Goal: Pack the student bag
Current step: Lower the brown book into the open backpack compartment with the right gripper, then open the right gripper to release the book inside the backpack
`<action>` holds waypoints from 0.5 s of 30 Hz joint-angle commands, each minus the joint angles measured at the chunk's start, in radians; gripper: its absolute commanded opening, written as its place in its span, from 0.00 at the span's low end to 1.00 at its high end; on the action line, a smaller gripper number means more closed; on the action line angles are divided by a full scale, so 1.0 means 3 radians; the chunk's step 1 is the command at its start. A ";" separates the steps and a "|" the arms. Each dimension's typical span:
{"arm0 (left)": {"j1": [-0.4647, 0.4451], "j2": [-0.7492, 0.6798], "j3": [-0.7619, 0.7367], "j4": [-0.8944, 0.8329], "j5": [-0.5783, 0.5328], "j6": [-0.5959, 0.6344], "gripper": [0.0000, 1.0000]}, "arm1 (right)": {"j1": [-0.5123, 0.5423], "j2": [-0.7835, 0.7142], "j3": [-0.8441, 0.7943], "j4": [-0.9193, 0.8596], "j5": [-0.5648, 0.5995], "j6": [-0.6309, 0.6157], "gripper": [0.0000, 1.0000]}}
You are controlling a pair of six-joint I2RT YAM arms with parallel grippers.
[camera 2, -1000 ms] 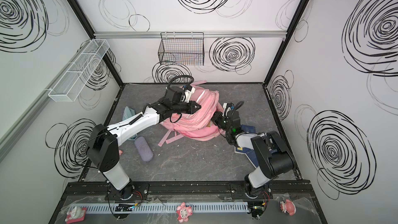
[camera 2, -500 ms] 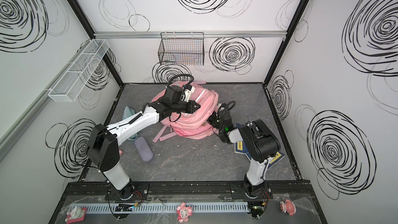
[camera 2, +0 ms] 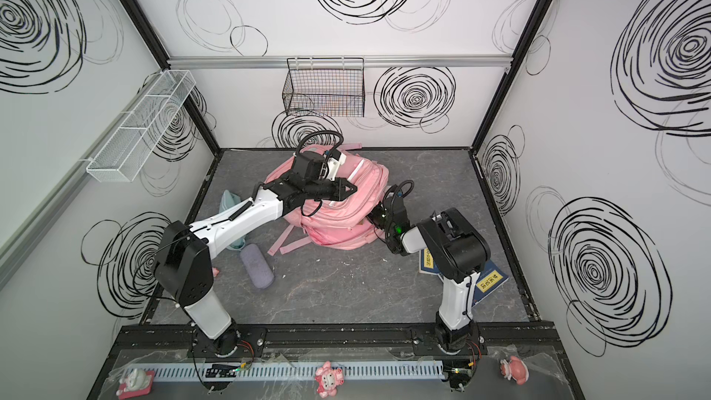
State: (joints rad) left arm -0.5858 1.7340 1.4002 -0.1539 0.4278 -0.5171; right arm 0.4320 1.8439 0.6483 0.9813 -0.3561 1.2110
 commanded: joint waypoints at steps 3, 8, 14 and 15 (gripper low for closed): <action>-0.0003 -0.0160 -0.0047 0.0795 0.0440 -0.0207 0.00 | -0.0086 -0.0304 -0.0406 0.0526 0.0167 0.0222 0.00; 0.0020 -0.0152 -0.0091 0.0887 0.0455 -0.0303 0.00 | -0.0124 -0.0346 -0.0531 0.0897 0.0213 0.0513 0.00; 0.0062 -0.0159 -0.0131 0.0939 0.0443 -0.0354 0.00 | -0.0072 -0.0716 -0.0706 0.0761 0.0646 0.0542 0.00; 0.0063 -0.0160 -0.0142 0.0967 0.0464 -0.0379 0.00 | -0.0067 -0.0787 -0.0736 0.0692 0.0743 0.0525 0.00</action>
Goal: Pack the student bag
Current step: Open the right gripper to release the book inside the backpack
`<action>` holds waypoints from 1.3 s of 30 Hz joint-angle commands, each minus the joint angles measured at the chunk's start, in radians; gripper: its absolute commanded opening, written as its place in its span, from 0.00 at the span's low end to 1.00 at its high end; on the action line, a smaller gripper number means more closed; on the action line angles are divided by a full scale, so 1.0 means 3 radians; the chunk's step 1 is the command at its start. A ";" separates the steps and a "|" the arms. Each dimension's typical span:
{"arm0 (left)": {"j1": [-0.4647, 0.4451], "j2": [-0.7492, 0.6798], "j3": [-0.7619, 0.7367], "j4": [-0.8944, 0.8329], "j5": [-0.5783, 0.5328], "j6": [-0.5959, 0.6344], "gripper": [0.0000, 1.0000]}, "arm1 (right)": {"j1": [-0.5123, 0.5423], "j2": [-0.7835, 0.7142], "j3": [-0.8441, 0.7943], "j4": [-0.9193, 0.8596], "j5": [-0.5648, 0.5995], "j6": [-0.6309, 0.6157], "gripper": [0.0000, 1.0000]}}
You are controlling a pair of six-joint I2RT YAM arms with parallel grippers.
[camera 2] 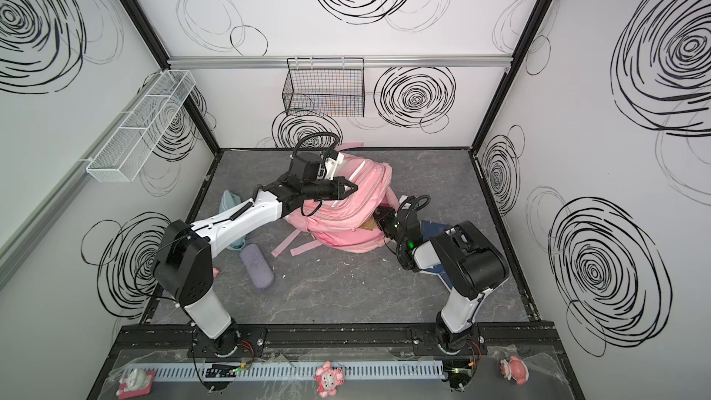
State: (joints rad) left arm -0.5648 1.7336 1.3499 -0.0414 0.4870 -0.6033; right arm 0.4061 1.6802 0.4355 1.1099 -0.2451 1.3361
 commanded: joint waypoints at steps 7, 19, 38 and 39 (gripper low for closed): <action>0.0003 -0.0159 -0.0024 0.0686 0.0321 -0.0191 0.00 | 0.0025 -0.0531 -0.0012 -0.0278 0.0777 -0.0059 0.00; 0.0031 -0.0037 0.0090 0.0700 0.0593 -0.0258 0.00 | 0.0353 0.0381 0.0512 0.0557 0.0504 0.0329 0.05; 0.0180 -0.0042 -0.0026 0.0829 0.0560 -0.0346 0.00 | -0.0319 -0.1289 0.0171 -0.2021 0.0125 -0.1015 0.85; 0.0179 -0.0039 -0.0029 0.0831 0.0553 -0.0341 0.00 | -0.0379 -0.1341 0.0169 -0.2093 0.0046 -0.1075 0.85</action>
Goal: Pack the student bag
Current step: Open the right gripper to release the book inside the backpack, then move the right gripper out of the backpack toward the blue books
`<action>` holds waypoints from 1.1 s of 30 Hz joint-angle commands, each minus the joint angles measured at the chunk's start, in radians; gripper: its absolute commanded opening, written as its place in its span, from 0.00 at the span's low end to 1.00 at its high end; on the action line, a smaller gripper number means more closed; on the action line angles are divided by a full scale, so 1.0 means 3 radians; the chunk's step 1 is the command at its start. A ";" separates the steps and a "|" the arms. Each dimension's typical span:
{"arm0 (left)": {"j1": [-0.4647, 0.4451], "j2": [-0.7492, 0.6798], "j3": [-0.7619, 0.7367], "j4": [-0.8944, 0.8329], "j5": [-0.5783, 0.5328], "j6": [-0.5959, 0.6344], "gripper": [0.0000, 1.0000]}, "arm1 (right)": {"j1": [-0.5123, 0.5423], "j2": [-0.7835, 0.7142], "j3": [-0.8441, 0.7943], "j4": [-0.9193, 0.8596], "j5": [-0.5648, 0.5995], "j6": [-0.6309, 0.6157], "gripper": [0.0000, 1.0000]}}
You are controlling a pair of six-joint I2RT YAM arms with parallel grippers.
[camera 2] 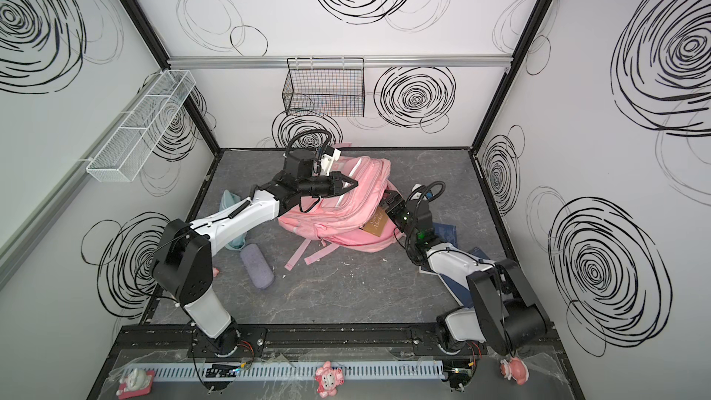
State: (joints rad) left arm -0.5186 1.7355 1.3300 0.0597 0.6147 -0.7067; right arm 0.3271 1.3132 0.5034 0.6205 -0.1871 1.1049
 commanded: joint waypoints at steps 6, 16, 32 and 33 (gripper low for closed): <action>0.0016 -0.0043 0.0061 0.0353 0.0008 0.0128 0.00 | -0.0472 -0.0504 -0.0051 -0.1270 -0.0367 -0.0788 0.84; -0.0023 -0.0028 0.0122 0.0111 -0.0152 0.0274 0.00 | -0.1387 -0.1302 -0.0117 -0.2705 -0.0046 -0.1475 0.90; -0.0521 -0.0125 0.0251 -0.0204 -0.0555 0.0491 0.47 | -0.2151 -0.1354 -0.0214 -0.3038 0.0264 -0.1569 0.97; -0.0600 -0.0122 0.0245 -0.0215 -0.0565 0.0508 0.48 | -0.2151 -0.1335 -0.0232 -0.2976 0.0196 -0.1600 0.97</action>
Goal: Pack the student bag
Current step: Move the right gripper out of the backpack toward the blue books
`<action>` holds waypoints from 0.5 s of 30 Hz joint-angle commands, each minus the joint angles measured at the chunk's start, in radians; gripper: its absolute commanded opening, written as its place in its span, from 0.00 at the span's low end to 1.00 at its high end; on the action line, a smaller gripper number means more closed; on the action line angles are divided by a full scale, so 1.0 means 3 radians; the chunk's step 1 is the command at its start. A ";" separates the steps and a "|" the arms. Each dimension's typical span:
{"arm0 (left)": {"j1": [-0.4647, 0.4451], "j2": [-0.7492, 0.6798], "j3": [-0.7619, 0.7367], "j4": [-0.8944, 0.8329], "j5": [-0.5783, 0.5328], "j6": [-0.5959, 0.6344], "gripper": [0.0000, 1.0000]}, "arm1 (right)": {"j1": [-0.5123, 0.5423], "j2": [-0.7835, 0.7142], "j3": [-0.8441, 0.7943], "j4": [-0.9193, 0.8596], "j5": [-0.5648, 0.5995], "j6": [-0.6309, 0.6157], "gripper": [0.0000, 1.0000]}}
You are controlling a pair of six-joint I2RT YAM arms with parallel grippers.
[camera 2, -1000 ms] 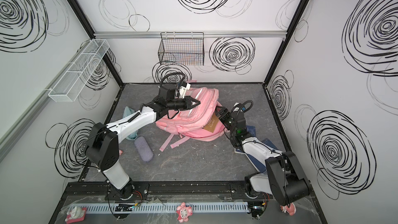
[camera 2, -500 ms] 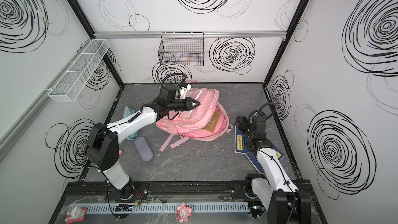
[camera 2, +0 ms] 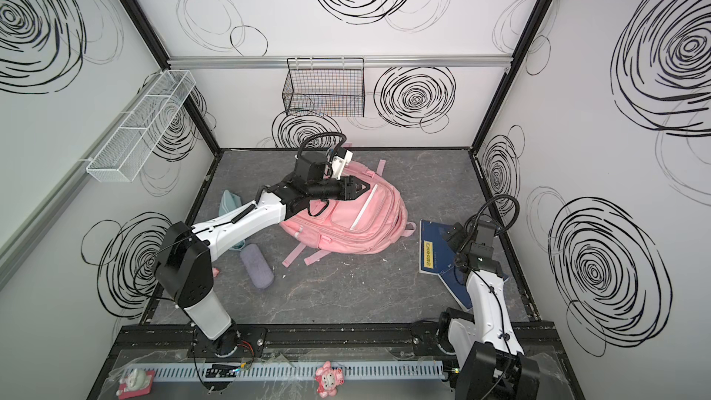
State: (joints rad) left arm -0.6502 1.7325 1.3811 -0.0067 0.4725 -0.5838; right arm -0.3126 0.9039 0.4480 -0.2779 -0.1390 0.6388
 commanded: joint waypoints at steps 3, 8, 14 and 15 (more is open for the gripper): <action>-0.0395 -0.0063 0.0027 0.0036 -0.0112 0.0078 0.47 | -0.0016 0.0135 -0.0092 0.0253 -0.0201 -0.0093 0.94; -0.0726 0.0118 -0.0033 0.0137 -0.0131 -0.0028 0.48 | -0.0016 0.0404 -0.0098 0.0429 -0.0401 0.0175 0.88; -0.1026 0.0353 0.0074 0.0052 -0.0141 0.0069 0.48 | -0.0062 0.0440 0.0008 -0.0131 0.0129 0.0495 0.91; -0.1057 0.0415 0.0131 0.0005 -0.0121 0.0124 0.48 | -0.0072 0.0384 0.0027 -0.0254 0.0287 0.0581 0.91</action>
State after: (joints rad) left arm -0.9516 1.8225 1.3827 -0.0074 0.4438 -0.5789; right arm -0.3225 1.0451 0.4290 -0.2420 -0.1734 0.7269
